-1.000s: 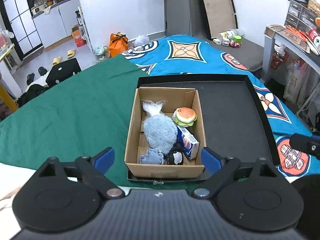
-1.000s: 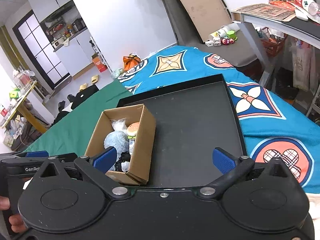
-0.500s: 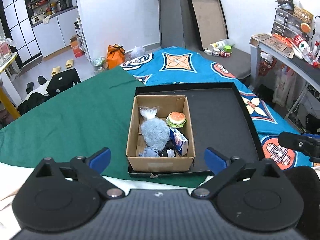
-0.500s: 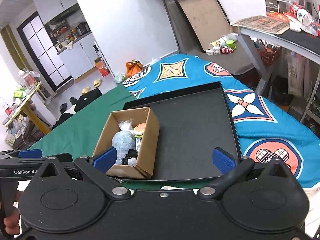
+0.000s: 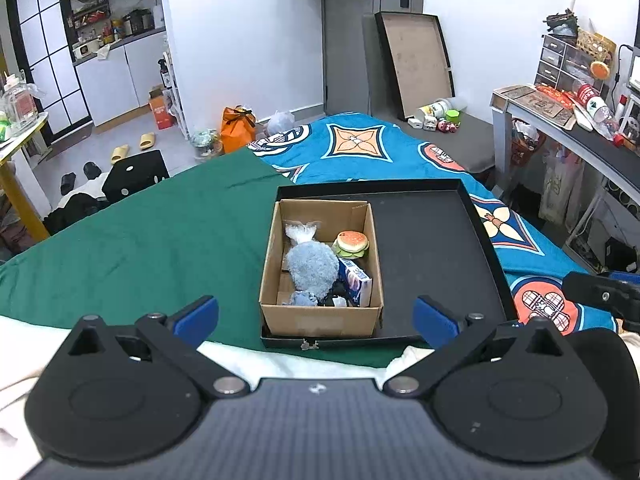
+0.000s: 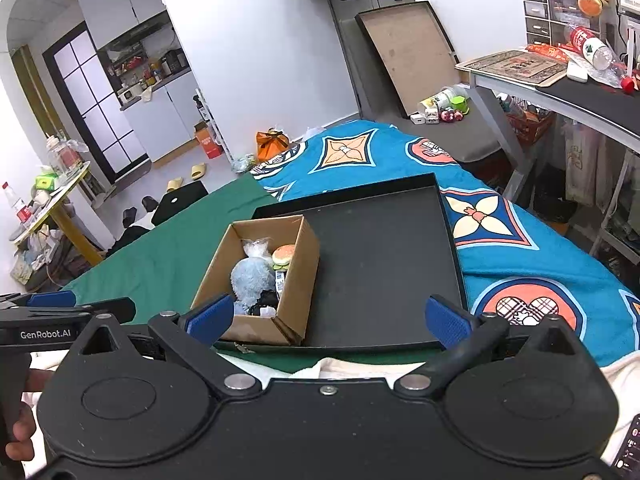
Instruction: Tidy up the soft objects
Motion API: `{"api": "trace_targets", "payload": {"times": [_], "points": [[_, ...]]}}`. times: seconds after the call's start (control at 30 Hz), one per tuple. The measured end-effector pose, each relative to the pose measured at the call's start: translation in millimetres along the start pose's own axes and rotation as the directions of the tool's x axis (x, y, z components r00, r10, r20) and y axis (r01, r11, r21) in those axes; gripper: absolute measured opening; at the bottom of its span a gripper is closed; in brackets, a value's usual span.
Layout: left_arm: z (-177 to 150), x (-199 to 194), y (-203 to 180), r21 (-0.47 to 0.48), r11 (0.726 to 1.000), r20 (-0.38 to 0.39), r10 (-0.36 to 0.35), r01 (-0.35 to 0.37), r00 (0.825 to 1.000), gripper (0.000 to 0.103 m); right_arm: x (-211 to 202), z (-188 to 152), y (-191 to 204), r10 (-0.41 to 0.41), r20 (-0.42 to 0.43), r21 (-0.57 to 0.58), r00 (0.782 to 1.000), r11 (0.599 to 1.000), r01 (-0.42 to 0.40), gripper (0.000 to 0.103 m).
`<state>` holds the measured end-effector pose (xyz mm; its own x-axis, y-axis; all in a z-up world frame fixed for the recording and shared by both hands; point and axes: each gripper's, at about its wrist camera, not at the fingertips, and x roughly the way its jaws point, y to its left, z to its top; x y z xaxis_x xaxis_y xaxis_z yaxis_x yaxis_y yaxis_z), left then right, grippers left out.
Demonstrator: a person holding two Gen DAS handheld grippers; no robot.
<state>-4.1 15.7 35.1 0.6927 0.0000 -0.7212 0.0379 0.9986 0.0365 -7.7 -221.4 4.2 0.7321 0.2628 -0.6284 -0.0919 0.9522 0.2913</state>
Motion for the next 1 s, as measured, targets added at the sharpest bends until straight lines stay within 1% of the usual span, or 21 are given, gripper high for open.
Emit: {"api": "trace_targets", "payload": {"times": [0.1,0.4,0.53,0.87,1.0], "points": [[-2,-7,0,-0.006,1.0,0.016,-0.003,0.003,1.0,0.103,-5,-1,1,-0.003,0.002,-0.005,1.0,1.0,0.003,0.103],[-9,-22,-4,-0.009,1.0,0.026,-0.006,0.006,1.0,0.103,-19,-6,4,-0.012,0.008,-0.019,1.0,1.0,0.013,0.103],[-13,-26,-6,-0.005,1.0,0.028,0.014,-0.014,0.999,0.103,-25,-8,5,-0.011,0.016,-0.024,1.0,1.0,0.012,0.103],[-18,-36,-11,-0.009,1.0,0.043,0.03,-0.029,0.999,0.103,-34,-17,4,-0.007,0.016,-0.045,1.0,0.999,0.008,0.103],[-22,-36,-11,-0.012,0.999,0.035,0.035,-0.035,0.999,0.103,-37,-19,7,-0.014,0.015,-0.059,1.0,0.998,0.015,0.103]]}}
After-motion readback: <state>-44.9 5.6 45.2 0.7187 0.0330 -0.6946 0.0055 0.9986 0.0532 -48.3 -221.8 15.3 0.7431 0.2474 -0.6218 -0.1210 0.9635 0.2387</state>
